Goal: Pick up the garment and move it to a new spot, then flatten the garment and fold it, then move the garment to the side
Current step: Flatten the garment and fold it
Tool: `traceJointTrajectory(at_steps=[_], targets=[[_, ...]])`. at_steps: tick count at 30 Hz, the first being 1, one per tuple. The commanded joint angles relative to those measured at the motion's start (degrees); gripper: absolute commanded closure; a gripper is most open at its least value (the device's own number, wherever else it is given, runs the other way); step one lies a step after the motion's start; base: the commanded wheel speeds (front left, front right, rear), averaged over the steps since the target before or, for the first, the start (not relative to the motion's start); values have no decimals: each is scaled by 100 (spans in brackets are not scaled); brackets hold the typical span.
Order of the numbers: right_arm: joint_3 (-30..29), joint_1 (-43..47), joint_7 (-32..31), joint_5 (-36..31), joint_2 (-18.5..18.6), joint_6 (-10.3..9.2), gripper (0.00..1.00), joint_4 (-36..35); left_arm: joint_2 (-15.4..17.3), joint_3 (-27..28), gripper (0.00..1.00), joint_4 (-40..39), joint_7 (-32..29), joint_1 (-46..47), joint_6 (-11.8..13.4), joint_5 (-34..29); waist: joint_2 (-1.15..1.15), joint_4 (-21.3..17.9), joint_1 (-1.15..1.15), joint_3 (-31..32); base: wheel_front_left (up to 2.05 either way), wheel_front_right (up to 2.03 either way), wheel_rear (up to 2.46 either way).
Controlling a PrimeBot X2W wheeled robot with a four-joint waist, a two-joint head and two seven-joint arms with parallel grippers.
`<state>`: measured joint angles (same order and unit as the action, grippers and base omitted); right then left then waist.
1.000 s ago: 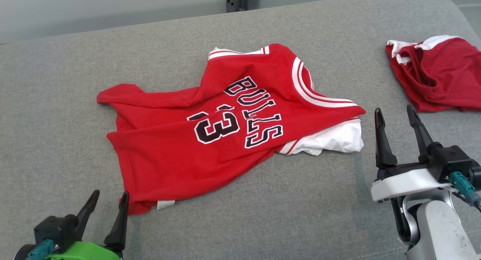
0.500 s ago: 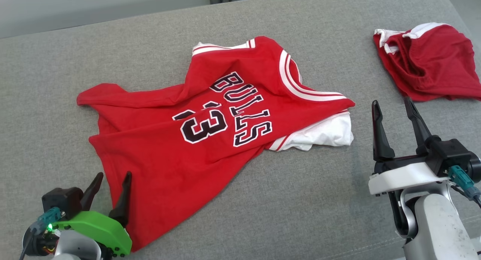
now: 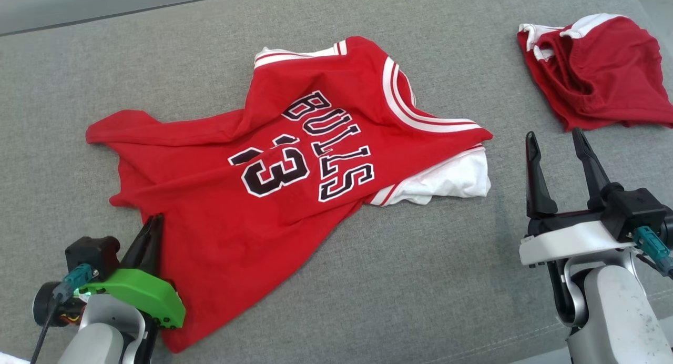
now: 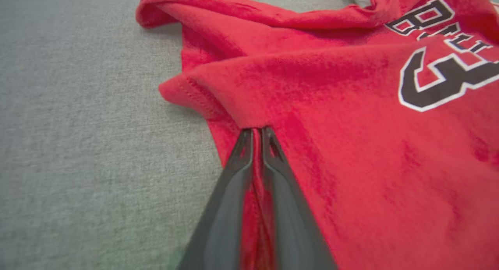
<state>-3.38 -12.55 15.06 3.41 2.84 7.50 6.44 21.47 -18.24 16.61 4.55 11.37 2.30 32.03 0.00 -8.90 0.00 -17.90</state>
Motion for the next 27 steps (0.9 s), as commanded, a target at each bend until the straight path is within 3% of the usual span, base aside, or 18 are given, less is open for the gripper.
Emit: traceJointTrajectory(at_steps=[1, 13, 27], targets=[[-17, -70, 15, 9, 11, -2, 0, -26, 58, -2, 100, -58, 90, 136, 0, -77, 0, 21, 0, -8, 0, 0, 0], [50, -188, 15, 44, 11, -2, 0, -73, 242, 145, 100, -479, 294, 702, 234, -325, 0, 37, 0, -239, 0, 0, 0], [128, -334, 15, 100, 11, -2, 0, -31, -41, 165, 100, 895, 733, 1730, 134, -347, 0, -214, 0, -497, 0, 0, 0]])
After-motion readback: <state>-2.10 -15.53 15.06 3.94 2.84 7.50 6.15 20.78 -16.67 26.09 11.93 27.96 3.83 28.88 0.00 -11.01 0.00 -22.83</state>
